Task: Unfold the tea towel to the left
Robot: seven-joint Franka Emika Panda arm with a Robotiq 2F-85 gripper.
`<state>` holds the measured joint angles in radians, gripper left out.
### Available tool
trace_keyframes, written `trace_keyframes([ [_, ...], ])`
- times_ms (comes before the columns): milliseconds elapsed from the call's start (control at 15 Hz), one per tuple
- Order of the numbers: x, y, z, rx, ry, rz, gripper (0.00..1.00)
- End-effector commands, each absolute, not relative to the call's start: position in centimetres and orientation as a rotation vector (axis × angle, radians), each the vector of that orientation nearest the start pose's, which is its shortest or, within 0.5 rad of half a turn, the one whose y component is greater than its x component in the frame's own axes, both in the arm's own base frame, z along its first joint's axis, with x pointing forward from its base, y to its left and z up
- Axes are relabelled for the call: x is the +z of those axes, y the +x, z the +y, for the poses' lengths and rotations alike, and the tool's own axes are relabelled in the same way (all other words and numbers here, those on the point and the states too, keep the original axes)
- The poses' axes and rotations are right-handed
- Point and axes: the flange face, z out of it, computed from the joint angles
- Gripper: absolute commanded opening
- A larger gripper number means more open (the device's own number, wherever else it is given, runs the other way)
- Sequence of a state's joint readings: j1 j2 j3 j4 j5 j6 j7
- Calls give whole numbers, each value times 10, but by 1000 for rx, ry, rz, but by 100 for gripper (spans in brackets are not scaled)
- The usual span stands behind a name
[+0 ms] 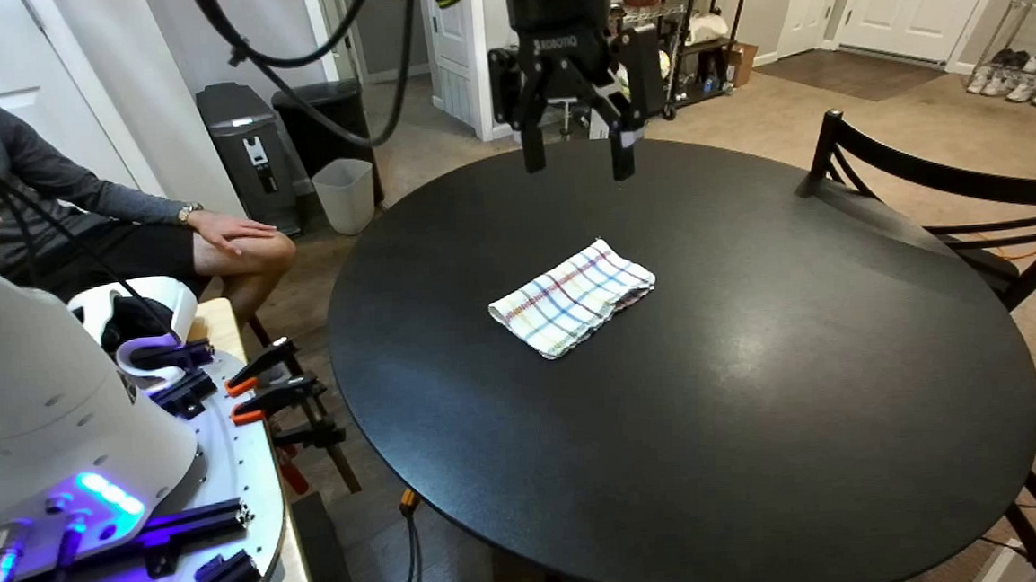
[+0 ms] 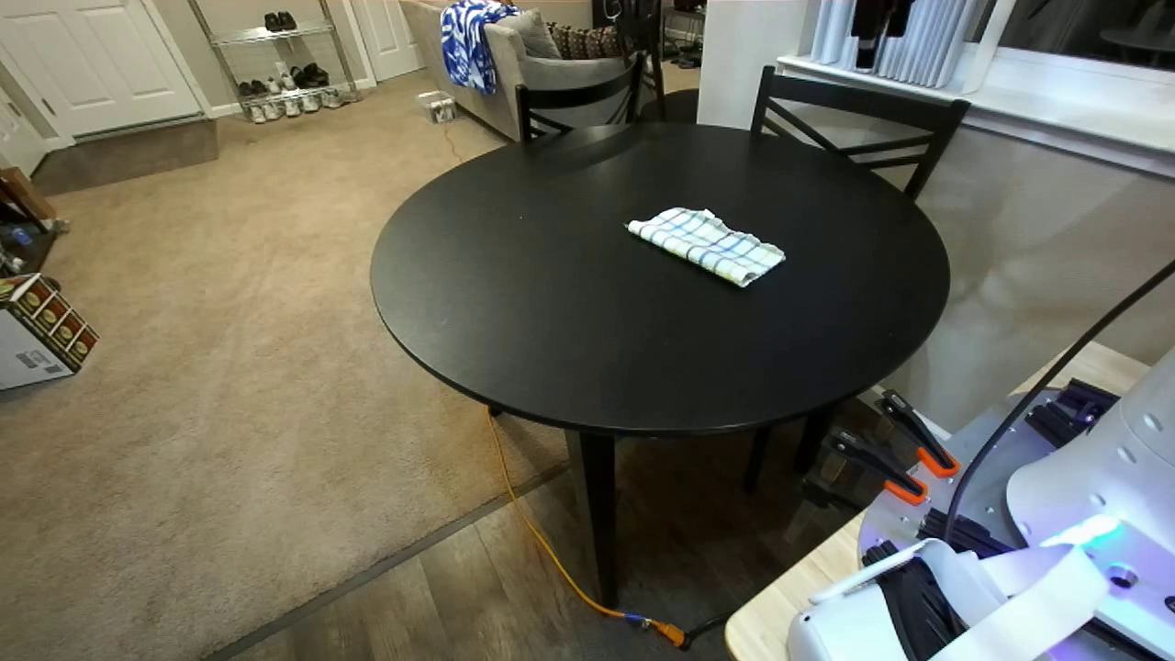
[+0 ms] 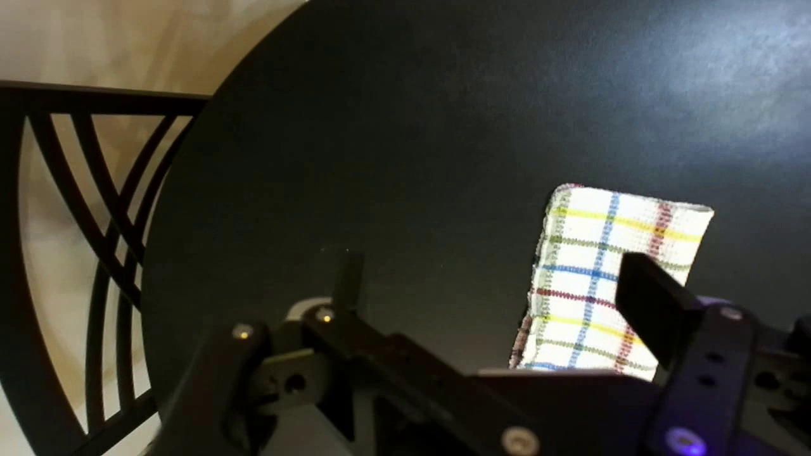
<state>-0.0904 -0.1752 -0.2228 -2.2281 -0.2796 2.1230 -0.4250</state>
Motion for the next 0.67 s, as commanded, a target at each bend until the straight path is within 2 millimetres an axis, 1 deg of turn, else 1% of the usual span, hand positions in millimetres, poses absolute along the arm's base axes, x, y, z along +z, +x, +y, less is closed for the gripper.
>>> trace_keyframes([
  [0, 439, 512, -166, -22, -3281, -413, 100],
  [200, 426, 535, -155, -40, -3214, -412, 100],
  [400, 411, 555, -149, -55, -3180, -402, 100],
  [600, 392, 578, -145, -133, -3158, -383, 100],
])
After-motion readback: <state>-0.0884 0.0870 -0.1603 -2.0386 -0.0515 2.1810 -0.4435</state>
